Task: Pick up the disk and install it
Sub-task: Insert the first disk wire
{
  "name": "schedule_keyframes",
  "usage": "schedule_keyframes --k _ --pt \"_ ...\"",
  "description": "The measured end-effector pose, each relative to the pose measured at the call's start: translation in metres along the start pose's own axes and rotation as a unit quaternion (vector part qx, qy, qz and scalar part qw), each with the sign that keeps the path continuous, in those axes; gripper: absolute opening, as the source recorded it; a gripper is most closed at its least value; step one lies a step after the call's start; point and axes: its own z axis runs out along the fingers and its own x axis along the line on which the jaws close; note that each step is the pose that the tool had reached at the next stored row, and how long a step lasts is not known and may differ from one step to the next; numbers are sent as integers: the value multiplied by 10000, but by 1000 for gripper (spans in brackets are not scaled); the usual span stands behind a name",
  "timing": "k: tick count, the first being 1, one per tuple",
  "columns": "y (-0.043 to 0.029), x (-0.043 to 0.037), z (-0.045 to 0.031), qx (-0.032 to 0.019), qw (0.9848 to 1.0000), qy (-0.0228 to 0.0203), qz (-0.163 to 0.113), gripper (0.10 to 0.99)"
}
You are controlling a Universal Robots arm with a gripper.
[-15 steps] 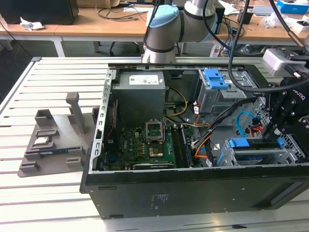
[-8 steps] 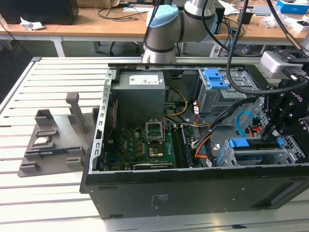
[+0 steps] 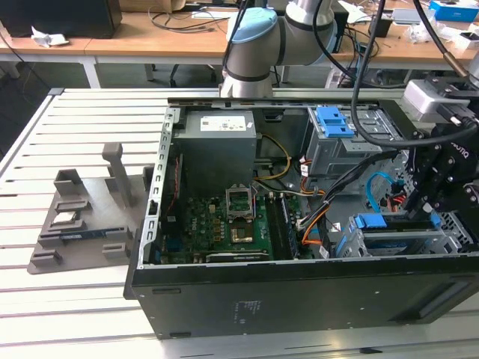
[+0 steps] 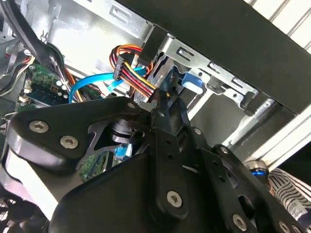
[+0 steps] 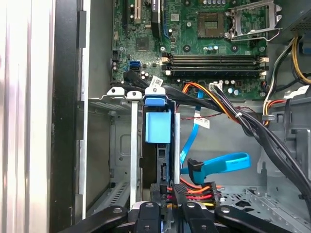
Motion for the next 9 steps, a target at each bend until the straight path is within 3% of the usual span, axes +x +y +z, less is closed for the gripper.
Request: schedule_keyframes --k 1,3,6,9 --pt "3 -4 -54 0 10000 0 0 243" --pt "9 -7 -173 0 10000 -1 0 106" --pt "19 -1 -363 0 10000 0 1 106" --pt "21 2 -409 0 10000 -2 0 106"
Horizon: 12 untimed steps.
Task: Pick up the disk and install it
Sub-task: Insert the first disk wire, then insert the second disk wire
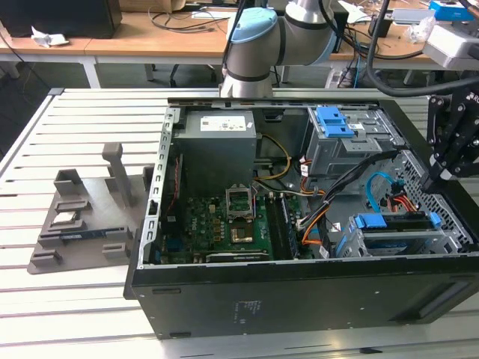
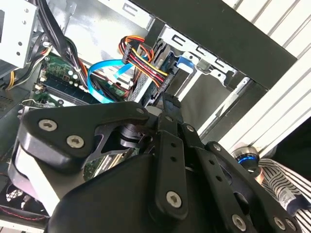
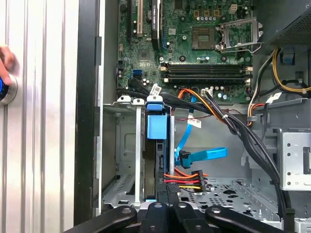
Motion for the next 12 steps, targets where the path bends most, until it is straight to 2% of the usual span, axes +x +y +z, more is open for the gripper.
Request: schedule_keyframes --k 6,7,8,10,11,12 --pt "0 0 -3 0 10000 2 0 106" --pt "0 0 -4 0 10000 2 0 235" --pt "0 0 -4 0 10000 2 0 294" --pt "0 0 -5 0 10000 2 0 294" --pt "5 -7 -7 0 10000 5 0 361" --pt "14 -25 -2 0 10000 3 -2 361"
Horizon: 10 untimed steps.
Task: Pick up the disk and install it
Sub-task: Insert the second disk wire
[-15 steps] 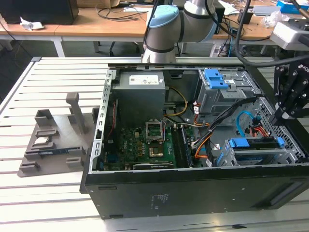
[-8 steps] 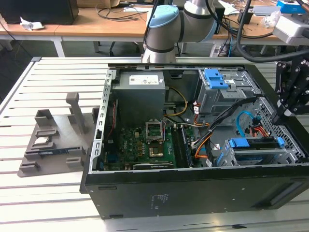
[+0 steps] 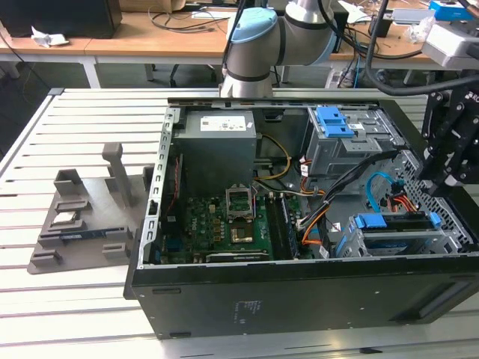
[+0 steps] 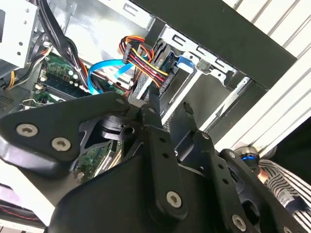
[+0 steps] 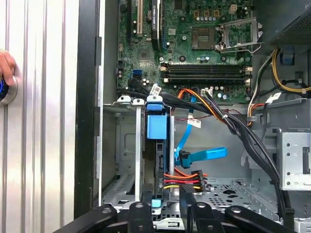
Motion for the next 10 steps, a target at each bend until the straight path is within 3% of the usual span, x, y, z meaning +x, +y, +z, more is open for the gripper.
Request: schedule_keyframes --k 2,5,7,10 --pt "55 -63 15 1 10000 -4 -8 361" --pt "247 -99 89 3 10000 -4 -45 361" --pt "312 -104 168 10 9999 1 -144 361" --pt "331 -105 181 11 9999 2 -159 361"
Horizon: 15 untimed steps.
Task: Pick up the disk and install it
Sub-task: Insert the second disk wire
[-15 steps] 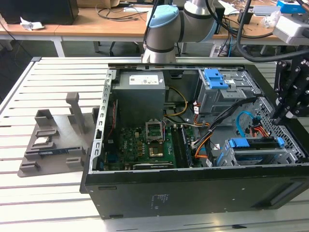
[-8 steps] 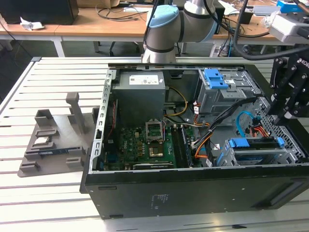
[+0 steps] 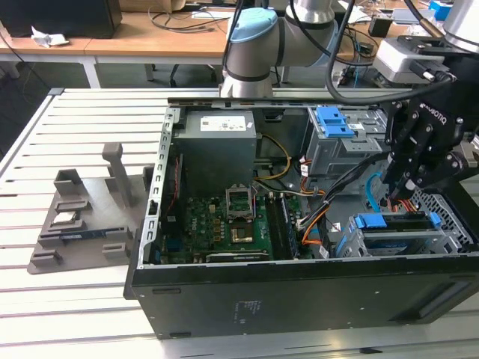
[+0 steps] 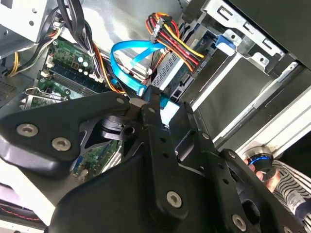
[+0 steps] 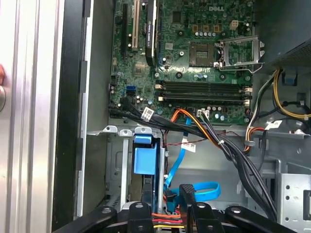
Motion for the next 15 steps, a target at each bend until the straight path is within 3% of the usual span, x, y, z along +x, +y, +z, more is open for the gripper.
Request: schedule_keyframes --k 3,4,5,8,11,15 --pt "3 0 0 0 10000 0 0 349" --pt "4 0 1 0 10000 -1 1 282" --pt "5 0 0 0 10000 0 1 282" --pt "7 0 1 0 10000 0 1 161" --pt "8 10 1 0 10000 5 1 161" --pt "-24 103 57 -2 10000 96 5 161"
